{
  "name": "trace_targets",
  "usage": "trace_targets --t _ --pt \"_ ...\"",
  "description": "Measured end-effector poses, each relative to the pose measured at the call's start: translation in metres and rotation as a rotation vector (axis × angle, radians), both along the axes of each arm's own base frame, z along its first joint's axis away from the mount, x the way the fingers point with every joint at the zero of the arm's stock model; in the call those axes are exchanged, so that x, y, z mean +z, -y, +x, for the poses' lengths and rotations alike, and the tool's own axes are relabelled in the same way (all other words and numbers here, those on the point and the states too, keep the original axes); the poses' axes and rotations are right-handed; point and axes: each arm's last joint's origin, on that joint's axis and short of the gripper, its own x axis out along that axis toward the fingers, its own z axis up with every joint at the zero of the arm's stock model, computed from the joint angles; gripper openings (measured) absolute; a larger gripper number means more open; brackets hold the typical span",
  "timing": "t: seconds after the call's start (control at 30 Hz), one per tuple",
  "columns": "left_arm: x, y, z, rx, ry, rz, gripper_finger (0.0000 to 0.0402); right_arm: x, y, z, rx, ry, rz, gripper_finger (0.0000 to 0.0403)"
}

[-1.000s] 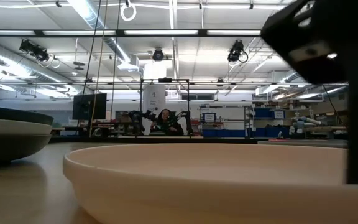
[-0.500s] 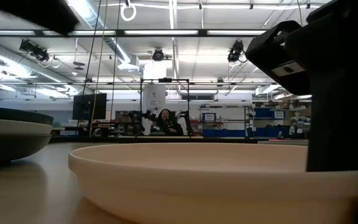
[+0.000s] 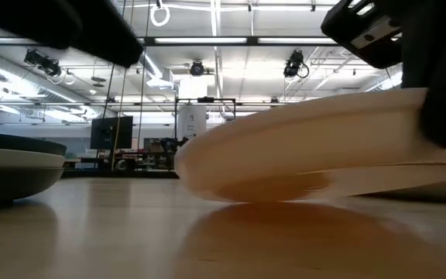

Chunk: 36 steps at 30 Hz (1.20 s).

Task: Stack plastic plates
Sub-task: Stack the left orange plate on top of the left stacked plates

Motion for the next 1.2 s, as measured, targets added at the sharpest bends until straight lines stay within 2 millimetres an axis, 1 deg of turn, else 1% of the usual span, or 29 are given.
trace_targets --t 0.13,0.3,0.47,0.73,1.03,1.1,1.2 --pt "0.001 0.001 0.001 -0.021 0.016 0.035 0.0256 0.006 -0.001 0.0 0.018 -0.002 0.051 0.0012" --pt "0.002 -0.001 0.002 -0.043 0.026 0.13 0.0256 0.008 0.001 0.007 0.042 0.0 0.104 0.0012" --pt "0.002 -0.005 0.006 -0.087 0.007 0.195 0.0256 0.011 0.007 0.014 0.027 0.023 0.122 0.0012" --pt "0.001 -0.013 0.013 -0.124 -0.025 0.231 0.025 0.025 0.015 0.02 0.038 0.067 0.137 0.0012" --pt "0.0 -0.025 0.022 -0.071 -0.04 0.214 0.0234 0.043 0.014 0.03 0.056 0.217 0.186 0.0014" --pt "0.0 -0.026 0.022 -0.071 -0.046 0.223 0.0234 0.046 0.013 0.031 0.039 0.238 0.209 0.0014" --pt "0.0 -0.026 0.022 -0.073 -0.05 0.231 0.0233 0.048 0.015 0.034 -0.05 0.265 0.265 0.0014"
